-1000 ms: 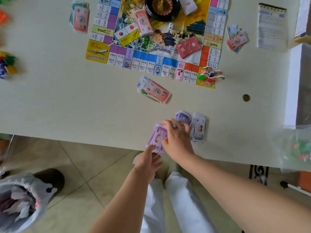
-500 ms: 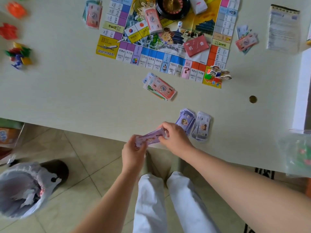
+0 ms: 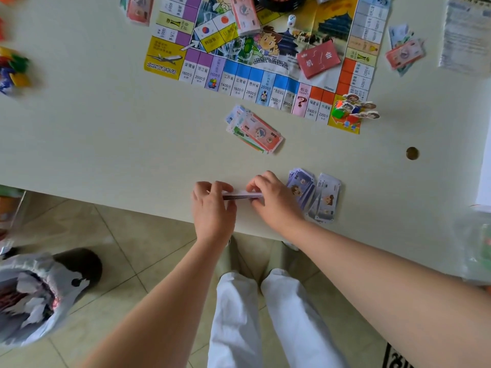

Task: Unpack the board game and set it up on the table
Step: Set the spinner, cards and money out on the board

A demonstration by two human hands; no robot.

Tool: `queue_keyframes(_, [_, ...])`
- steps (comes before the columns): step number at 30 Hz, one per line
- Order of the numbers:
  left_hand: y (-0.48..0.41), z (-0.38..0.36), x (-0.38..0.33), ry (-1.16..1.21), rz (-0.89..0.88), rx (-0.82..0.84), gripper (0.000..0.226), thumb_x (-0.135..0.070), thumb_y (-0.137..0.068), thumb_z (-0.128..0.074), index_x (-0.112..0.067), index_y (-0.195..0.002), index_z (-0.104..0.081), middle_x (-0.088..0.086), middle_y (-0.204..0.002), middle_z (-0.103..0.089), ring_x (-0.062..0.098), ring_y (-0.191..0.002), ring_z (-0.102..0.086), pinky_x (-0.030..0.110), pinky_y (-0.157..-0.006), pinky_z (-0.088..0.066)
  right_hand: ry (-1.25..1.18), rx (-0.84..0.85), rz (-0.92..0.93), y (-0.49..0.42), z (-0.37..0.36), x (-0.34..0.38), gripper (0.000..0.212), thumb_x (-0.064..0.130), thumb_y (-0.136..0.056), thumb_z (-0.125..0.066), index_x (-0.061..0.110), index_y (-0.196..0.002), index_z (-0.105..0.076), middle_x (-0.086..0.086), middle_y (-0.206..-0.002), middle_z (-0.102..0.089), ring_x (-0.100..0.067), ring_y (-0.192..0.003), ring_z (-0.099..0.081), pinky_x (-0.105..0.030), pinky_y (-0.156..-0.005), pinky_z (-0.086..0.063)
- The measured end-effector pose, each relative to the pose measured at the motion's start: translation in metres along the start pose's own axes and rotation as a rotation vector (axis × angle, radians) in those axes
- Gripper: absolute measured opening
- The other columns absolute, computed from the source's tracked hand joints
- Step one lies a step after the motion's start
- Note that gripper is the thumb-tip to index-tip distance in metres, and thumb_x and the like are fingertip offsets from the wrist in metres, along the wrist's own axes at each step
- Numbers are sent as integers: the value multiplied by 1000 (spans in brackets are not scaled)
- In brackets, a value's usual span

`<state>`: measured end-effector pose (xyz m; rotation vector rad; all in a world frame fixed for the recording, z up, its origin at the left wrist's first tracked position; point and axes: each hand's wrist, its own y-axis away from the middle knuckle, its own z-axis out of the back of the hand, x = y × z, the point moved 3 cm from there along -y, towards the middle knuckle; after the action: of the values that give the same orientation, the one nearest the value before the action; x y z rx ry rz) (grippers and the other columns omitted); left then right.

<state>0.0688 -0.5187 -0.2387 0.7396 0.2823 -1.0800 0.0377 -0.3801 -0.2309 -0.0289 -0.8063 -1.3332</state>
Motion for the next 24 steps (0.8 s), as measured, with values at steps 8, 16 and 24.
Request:
queue_keyframes(8, [-12, 10, -5, 272, 71, -6, 35, -13, -84, -66, -10, -117, -55, 7, -113, -47, 25, -107, -48, 34, -92, -42, -87, 29, -39, -6, 5, 3, 10, 17, -94, -54, 9, -98, -57, -7, -98, -59, -25, -84, -59, -39, -69, -50])
queue_keyframes(16, [2, 19, -52, 1273, 540, 340, 23, -8, -96, -45, -4, -112, -62, 10, -105, -71, 26, -98, -64, 31, -76, -52, -1064, 430, -434, 5, 35, 23, 11, 13, -95, -55, 11, -105, -58, 0, -67, -49, -6, -51, -37, -22, -53, -28])
queue_keyframes(24, [5, 25, -92, 1494, 584, 264, 19, -2, -99, -43, -4, -107, -60, 11, -97, -71, 24, -91, -69, 43, -88, -55, -858, 189, -414, 7, 70, 11, 16, 21, -86, -68, 8, -89, -60, 5, -60, -51, -6, -52, -40, -20, -53, -33])
